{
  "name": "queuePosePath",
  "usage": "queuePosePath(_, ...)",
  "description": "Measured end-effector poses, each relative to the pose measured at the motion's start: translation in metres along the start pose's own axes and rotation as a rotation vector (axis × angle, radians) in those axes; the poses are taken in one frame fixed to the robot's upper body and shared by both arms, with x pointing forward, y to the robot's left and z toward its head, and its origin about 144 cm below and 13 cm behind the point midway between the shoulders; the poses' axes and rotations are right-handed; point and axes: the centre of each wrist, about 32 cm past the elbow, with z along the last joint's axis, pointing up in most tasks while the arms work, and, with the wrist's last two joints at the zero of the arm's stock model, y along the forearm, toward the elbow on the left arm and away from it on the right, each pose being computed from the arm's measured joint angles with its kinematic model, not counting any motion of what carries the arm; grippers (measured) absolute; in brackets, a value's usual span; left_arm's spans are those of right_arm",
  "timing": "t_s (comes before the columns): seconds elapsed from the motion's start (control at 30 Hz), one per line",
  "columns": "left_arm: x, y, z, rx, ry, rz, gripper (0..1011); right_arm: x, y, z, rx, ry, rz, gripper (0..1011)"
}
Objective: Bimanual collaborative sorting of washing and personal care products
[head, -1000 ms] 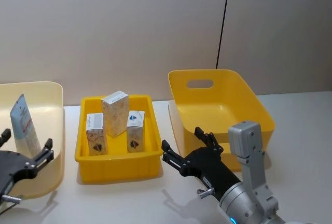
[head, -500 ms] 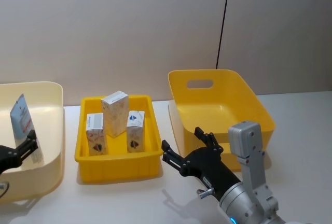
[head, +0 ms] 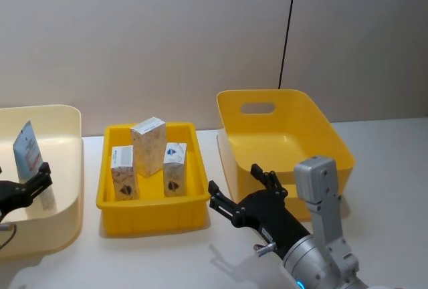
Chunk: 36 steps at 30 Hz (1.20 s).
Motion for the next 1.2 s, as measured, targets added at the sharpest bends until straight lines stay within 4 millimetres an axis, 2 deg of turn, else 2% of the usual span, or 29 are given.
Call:
queuePosePath(0.6, -0.002, -0.028, -0.007, 0.022, 0.0, -0.007, 1004, 0.0, 0.0, 0.0, 0.0, 0.0, 0.0, 1009)
queuePosePath(0.7, -0.003, -0.03, -0.008, 0.023, -0.002, -0.006, 969, 0.0, 0.0, 0.0, 0.0, 0.0, 0.0, 1008)
queuePosePath(0.9, -0.003, -0.034, -0.009, 0.025, -0.005, -0.003, 822, 0.0, 0.0, 0.0, 0.0, 0.0, 0.0, 1009)
queuePosePath(1.0, -0.003, -0.035, -0.009, 0.025, -0.006, -0.003, 707, 0.0, 0.0, 0.0, 0.0, 0.0, 0.0, 1008)
queuePosePath(1.03, -0.003, -0.035, -0.009, 0.025, -0.006, -0.003, 707, 0.0, 0.0, 0.0, 0.0, 0.0, 0.0, 1009)
queuePosePath(1.07, -0.003, -0.035, -0.009, 0.026, -0.006, -0.002, 648, 0.0, 0.0, 0.0, 0.0, 0.0, 0.0, 1009)
queuePosePath(1.13, -0.003, -0.036, -0.009, 0.026, -0.007, -0.002, 593, 0.0, 0.0, 0.0, 0.0, 0.0, 0.0, 1009)
queuePosePath(1.17, -0.003, -0.036, -0.009, 0.026, -0.007, -0.001, 593, 0.0, 0.0, 0.0, 0.0, 0.0, 0.0, 1008)
queuePosePath(1.2, -0.003, -0.036, -0.009, 0.026, -0.007, -0.001, 534, 0.0, 0.0, 0.0, 0.0, 0.0, 0.0, 1009)
